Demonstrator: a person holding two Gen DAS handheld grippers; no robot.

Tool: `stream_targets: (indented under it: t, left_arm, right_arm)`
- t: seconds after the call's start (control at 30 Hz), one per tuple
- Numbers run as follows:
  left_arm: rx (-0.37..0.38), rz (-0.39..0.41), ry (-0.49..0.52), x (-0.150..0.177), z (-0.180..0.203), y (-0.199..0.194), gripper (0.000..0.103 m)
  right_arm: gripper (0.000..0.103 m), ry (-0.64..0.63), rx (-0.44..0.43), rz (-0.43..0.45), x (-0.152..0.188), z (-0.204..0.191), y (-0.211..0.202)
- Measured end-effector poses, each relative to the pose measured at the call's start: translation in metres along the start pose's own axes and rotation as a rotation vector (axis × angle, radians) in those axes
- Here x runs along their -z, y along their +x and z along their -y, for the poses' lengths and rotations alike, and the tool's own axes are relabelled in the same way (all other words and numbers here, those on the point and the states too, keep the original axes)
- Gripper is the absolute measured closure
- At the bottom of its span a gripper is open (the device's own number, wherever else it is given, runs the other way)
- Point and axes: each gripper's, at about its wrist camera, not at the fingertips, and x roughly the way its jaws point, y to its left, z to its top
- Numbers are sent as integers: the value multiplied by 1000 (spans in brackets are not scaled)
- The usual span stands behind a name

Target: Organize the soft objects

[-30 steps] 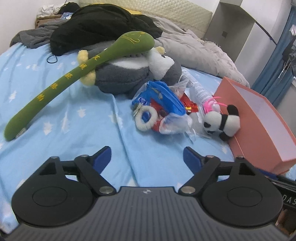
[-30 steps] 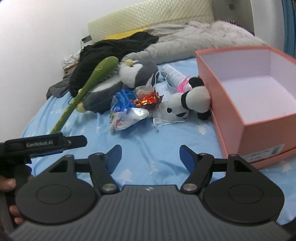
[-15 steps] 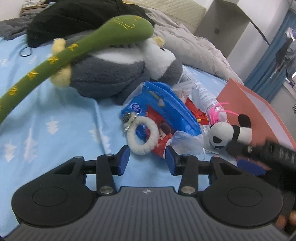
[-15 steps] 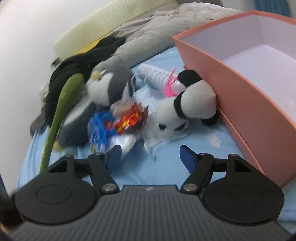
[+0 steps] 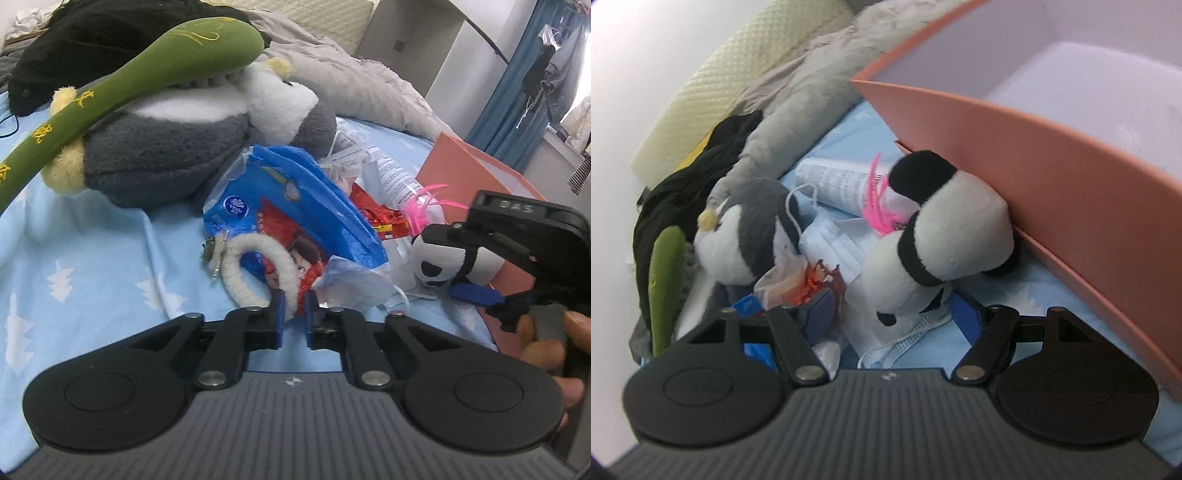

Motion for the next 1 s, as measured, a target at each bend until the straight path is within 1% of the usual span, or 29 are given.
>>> stream_targets:
  t: [0.07,0.1,0.13,0.17,0.33,0.47,0.57,0.6,0.67,0.77,0.83,0.87,0.9,0.93,0.97,1.0]
  left_arm:
    - [-4,2,5,0,1,-2,98]
    - [-2,4,1,0,2,-4,100]
    - [1,5,-3,0,2,-5,100]
    - [3,7,-7,0,2,-8,100]
    - [-15,18,-14,1,7,-24,100]
    - [-28,25,-28,7,9,-39,100]
    - [-23,33,-50,13,7,-47,100]
    - [-23,33,-50,13,7,-48,100]
    - [-23,31,-41,14,6,-47,99]
    - [-42,18,-4,12,5,-40,99]
    - [-55,10,35,11,7,-34,93]
    - [-66,3,59,10,8,-31,84]
    - [-79,3,83,10,10,-28,72]
    - [-82,-2,97,10,11,-25,67]
    - [-102,-5,123,10,12,-22,63]
    - [-119,-11,146,9,14,-18,63]
  right_arm:
    - [31,5,12,3,-2,1,6]
    - [38,4,13,2,-3,1,7]
    - [46,-1,9,-2,-4,0,7]
    - [50,-10,14,-4,-5,0,7]
    - [53,-30,2,-17,-6,0,-3]
    - [54,-62,-4,-27,0,1,-20]
    - [57,-96,-10,-20,5,2,-36]
    - [59,-116,-11,-17,7,3,-41]
    - [59,-153,-13,-17,11,6,-53]
    - [60,-178,-13,-45,17,13,-63]
    - [61,-194,-17,-53,21,17,-70]
    - [61,-209,-18,-54,22,17,-74]
    - [61,-223,-19,-57,24,17,-77]
    - [61,-233,-18,-59,25,18,-80]
    - [61,-246,-16,-65,26,19,-83]
    - [61,-258,-18,-67,27,19,-84]
